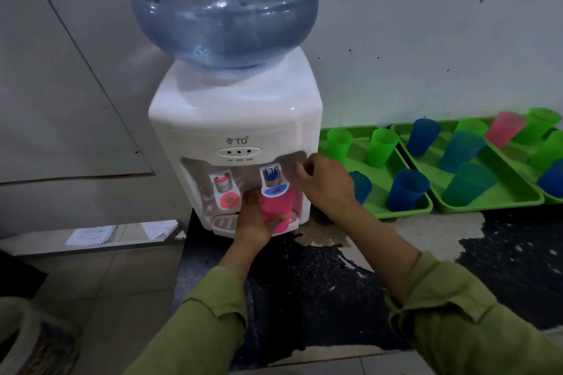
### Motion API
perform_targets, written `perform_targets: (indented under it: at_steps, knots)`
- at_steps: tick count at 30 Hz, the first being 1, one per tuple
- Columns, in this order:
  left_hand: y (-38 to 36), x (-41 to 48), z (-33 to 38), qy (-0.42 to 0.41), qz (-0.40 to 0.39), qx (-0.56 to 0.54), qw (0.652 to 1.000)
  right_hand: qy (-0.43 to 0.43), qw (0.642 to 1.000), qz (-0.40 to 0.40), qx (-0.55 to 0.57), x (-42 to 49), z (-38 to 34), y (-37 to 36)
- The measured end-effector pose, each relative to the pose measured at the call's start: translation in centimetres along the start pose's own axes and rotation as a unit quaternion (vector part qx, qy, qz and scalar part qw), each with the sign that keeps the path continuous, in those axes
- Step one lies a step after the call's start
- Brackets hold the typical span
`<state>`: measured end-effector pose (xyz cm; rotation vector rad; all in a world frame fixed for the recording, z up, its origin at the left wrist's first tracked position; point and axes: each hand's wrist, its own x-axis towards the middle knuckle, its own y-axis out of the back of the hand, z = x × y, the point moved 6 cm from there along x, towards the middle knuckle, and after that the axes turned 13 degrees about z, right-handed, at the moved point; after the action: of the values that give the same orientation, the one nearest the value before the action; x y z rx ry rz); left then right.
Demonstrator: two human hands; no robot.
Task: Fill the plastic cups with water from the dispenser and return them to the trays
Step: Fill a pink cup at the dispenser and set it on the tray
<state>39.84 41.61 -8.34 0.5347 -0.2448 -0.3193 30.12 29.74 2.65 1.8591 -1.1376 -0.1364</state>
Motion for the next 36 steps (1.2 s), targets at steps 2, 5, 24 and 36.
perform_targets:
  at_steps: [2, 5, 24, 36]
  knots:
    - [0.0, 0.1, -0.1, 0.009, 0.004, -0.007, 1.0, -0.005, 0.998, -0.064, 0.014, -0.3, -0.1, -1.1]
    - [-0.2, 0.3, -0.2, 0.014, 0.001, -0.013, 1.0, -0.025, 0.992, -0.106, 0.061, -0.4, -0.1, -2.1]
    - [-0.6, 0.5, -0.8, -0.009, -0.002, 0.003, 1.0, 0.001, 0.993, -0.114, 0.021, -1.5, 1.7, -6.4]
    - [-0.2, 0.3, 0.1, -0.024, 0.004, -0.011, 1.0, 0.037, 0.999, -0.036, 0.009, -1.9, 2.5, -6.8]
